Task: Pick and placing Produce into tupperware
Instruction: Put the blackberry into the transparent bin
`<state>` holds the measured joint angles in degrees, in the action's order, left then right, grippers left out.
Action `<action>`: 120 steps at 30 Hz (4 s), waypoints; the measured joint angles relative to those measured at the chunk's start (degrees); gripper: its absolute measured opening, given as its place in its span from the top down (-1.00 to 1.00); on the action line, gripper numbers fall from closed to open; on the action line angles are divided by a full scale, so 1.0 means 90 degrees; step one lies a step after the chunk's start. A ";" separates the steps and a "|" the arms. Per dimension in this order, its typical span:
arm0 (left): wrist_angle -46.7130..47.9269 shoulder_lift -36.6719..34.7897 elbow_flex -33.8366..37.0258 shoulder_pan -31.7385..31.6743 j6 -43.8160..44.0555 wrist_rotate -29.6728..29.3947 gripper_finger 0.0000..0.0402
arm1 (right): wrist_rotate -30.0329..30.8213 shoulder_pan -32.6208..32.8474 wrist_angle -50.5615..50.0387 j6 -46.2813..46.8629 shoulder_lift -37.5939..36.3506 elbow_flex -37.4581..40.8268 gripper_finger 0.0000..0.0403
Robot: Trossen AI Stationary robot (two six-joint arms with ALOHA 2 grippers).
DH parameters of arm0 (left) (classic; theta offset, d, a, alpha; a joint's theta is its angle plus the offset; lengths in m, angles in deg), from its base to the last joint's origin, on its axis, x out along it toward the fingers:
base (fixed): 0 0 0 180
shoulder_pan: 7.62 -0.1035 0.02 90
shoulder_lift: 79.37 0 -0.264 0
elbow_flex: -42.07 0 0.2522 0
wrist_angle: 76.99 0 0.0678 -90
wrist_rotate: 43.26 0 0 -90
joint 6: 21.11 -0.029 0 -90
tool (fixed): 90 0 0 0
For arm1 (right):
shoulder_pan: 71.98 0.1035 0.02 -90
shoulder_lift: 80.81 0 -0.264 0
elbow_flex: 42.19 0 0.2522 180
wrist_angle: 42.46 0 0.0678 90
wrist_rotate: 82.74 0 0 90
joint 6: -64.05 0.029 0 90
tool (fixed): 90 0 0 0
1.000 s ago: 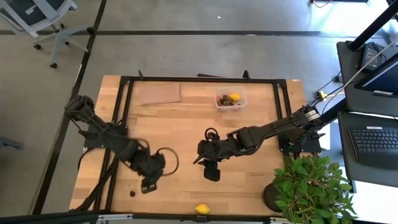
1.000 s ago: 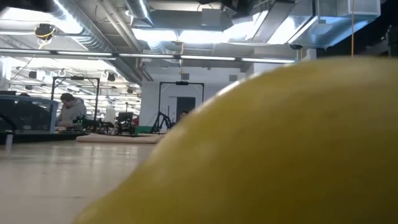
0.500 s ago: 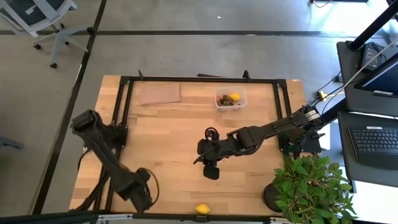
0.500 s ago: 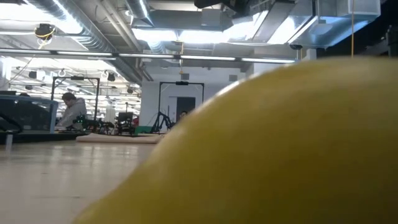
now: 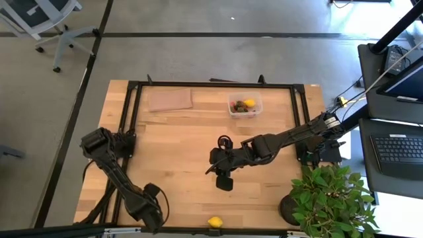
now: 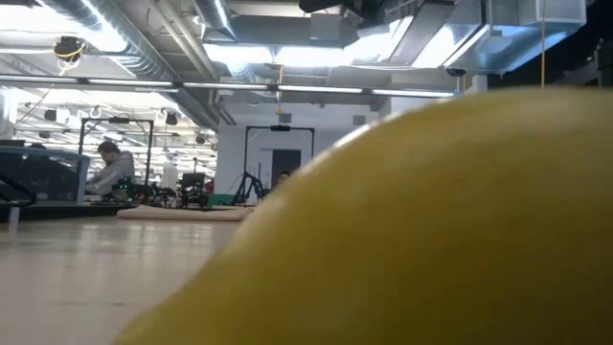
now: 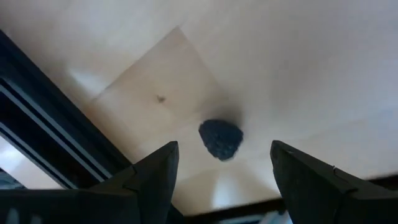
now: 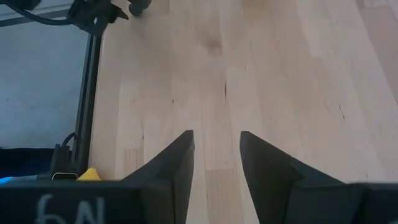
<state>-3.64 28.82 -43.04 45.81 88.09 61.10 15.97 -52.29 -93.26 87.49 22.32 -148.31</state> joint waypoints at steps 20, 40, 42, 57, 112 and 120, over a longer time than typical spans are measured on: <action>-0.1145 -0.0013 0.0774 0.0007 -0.0027 0.0261 -0.01 | -0.0002 0.0000 -0.0012 -0.0008 0.0000 0.0000 0.34; -0.1313 -0.0025 0.0804 -0.0045 -0.0799 0.0714 0.56 | -0.0005 -0.0002 -0.0064 -0.0079 0.0000 0.0002 0.34; -0.1339 -0.0113 0.0818 -0.0113 -0.1035 0.0645 0.56 | 0.0002 -0.0018 -0.0181 0.0261 0.0000 0.0002 0.34; -0.1465 -0.2607 0.0808 -0.1462 -0.3205 -0.2851 0.58 | -0.0400 -0.0674 -0.2613 0.2633 0.0000 0.0005 0.34; -0.4079 -0.5446 0.0791 -0.3696 -0.7541 -0.3178 0.56 | 0.1826 0.0039 0.3953 -0.5498 -0.0007 -0.0061 -0.31; -0.4375 -0.5439 0.0788 -0.3700 -0.7581 -0.3135 0.51 | 0.1786 0.0010 0.4294 -0.5860 -0.0007 -0.0061 -0.31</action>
<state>-43.02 -20.13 -35.94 12.51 19.87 32.88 32.05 -52.20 -54.62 34.75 22.26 -148.86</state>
